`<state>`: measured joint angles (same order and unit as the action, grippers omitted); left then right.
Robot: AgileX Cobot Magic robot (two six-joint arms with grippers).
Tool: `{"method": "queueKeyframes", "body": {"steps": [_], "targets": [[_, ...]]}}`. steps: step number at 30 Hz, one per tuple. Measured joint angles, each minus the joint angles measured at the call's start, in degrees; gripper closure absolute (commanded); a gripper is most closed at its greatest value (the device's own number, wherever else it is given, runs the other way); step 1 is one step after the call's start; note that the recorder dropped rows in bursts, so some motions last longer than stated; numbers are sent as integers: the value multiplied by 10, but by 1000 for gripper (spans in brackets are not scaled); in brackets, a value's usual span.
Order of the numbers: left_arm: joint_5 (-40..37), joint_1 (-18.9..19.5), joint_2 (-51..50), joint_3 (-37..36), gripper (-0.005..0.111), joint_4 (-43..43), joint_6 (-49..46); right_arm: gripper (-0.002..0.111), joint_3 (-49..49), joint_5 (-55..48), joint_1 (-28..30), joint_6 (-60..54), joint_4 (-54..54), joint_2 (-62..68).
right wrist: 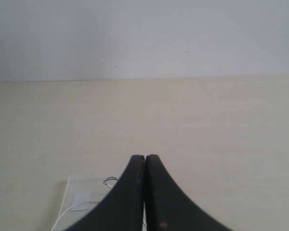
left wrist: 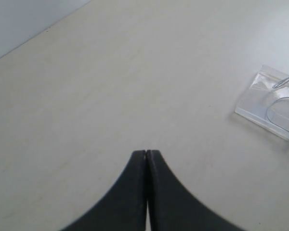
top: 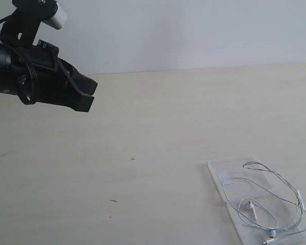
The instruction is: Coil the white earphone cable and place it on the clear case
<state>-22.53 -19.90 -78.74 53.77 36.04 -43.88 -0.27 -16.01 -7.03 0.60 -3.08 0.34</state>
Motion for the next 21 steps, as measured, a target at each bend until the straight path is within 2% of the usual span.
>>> {"method": "queueKeyframes", "body": {"steps": [7, 12, 16, 21], "targets": [[6, 0, 10, -1, 107, -4, -14, 108, 0, 0, 0, 0, 0, 0], [82, 1, 108, -2, 107, -22, -21, 108, 0, 0, 0, 0, 0, 0], [105, 38, 242, -24, 107, -24, -18, 108, 0, 0, 0, 0, 0, 0], [109, 115, 388, -115, 107, -24, 58, 108, 0, 0, 0, 0, 0, 0]]}}
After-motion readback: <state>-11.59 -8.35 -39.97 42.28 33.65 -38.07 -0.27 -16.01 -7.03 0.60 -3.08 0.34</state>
